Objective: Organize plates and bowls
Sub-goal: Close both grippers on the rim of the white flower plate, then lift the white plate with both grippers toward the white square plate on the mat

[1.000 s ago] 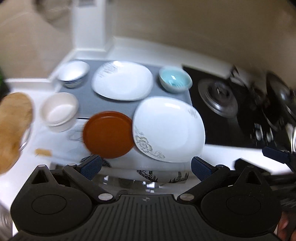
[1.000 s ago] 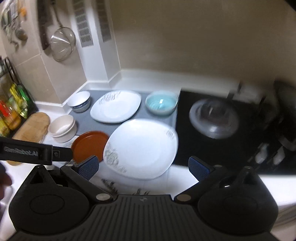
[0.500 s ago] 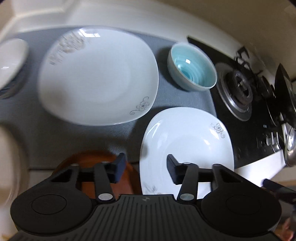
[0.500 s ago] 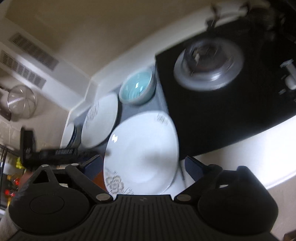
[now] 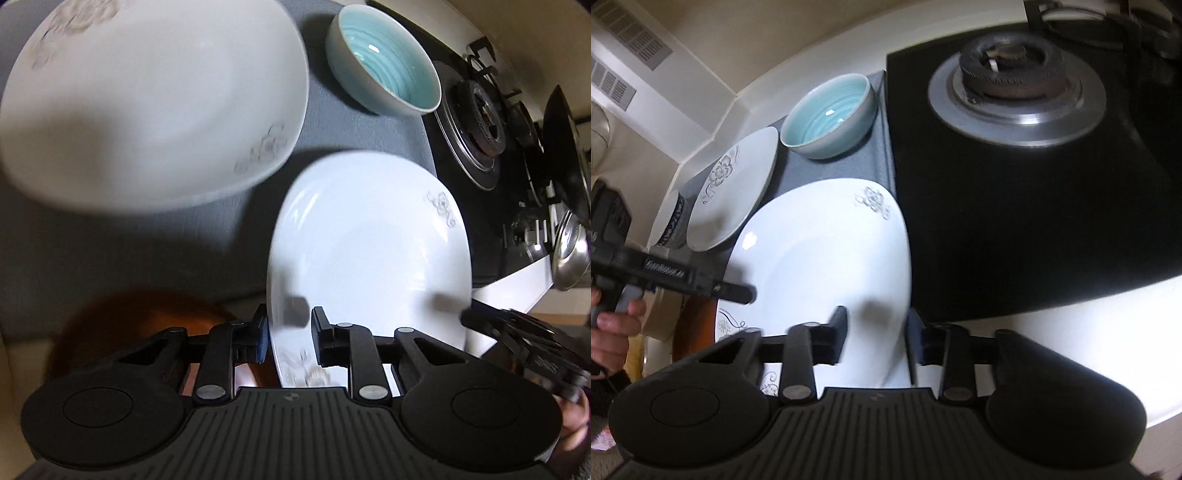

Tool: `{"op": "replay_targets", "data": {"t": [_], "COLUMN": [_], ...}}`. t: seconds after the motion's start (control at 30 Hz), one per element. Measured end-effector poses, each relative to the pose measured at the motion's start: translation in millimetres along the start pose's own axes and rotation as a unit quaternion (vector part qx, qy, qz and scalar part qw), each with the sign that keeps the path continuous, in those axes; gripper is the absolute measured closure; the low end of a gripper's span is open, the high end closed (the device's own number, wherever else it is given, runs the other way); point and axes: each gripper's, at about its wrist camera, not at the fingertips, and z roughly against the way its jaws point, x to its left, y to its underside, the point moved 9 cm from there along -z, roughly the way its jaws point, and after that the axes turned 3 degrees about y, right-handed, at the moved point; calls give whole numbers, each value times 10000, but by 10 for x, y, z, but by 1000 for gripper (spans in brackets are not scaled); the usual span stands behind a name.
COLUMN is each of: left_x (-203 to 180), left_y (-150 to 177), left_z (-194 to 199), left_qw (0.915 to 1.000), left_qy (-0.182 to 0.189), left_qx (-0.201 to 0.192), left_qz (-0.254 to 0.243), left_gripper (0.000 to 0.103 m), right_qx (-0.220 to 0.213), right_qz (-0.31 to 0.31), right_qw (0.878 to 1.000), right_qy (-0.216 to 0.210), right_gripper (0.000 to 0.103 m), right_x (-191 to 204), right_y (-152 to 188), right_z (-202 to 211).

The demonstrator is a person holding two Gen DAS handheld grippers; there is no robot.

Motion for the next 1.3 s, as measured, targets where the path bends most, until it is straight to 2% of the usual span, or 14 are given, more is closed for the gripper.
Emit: {"op": "replay_targets", "data": {"t": [0.07,0.2,0.23,0.3,0.37,0.47,0.57,0.63,0.67,0.8,0.87,0.97,1.2,1.3], "left_x": [21,14,-14,-67,-151,-209,-126,-98,-117,-194,-280,-371,-456,-495], "left_y": [116,236,235,275,340,376,389,418,420,449,459,433,381,399], "left_z": [7,-58,-60,-33,34,111,78,20,30,85,138,309,360,379], "left_qw": [9995,9989,9989,9992,9982,9985,9978,9972,9973,9960,9947,9924,9937,9932], "left_qy": [166,196,134,-251,-591,-528,-472,-516,-517,-796,-906,-990,-744,-750], "left_qx": [85,125,115,80,20,-90,-73,-55,-119,-277,-421,-724,-775,-819], "left_qz": [262,412,424,312,70,76,454,538,509,312,249,75,322,357], "left_gripper": [79,78,77,76,71,71,71,70,67,68,66,68,68,68], "right_qx": [85,252,333,369,294,142,371,451,448,399,210,100,131,69], "right_qz": [-135,-225,-306,-462,-284,-92,-494,-575,-596,-596,-385,-62,-491,-387], "right_qw": [9997,9979,9970,9964,9978,9986,9952,9939,9935,9930,9944,9953,9919,9932], "right_qy": [-162,-560,-622,-609,-518,-498,-758,-823,-861,-939,-965,-966,-1165,-1095], "right_gripper": [92,92,92,91,90,90,90,91,89,84,84,84,85,84], "right_x": [-78,-146,-152,-139,-63,-27,-142,-173,-170,-153,-93,-13,-86,-70], "right_y": [-9,4,12,1,-16,-33,-4,29,36,40,25,8,-58,-54], "right_z": [-6,-53,-91,-106,-40,39,-59,-128,-143,-144,-44,93,148,181]}}
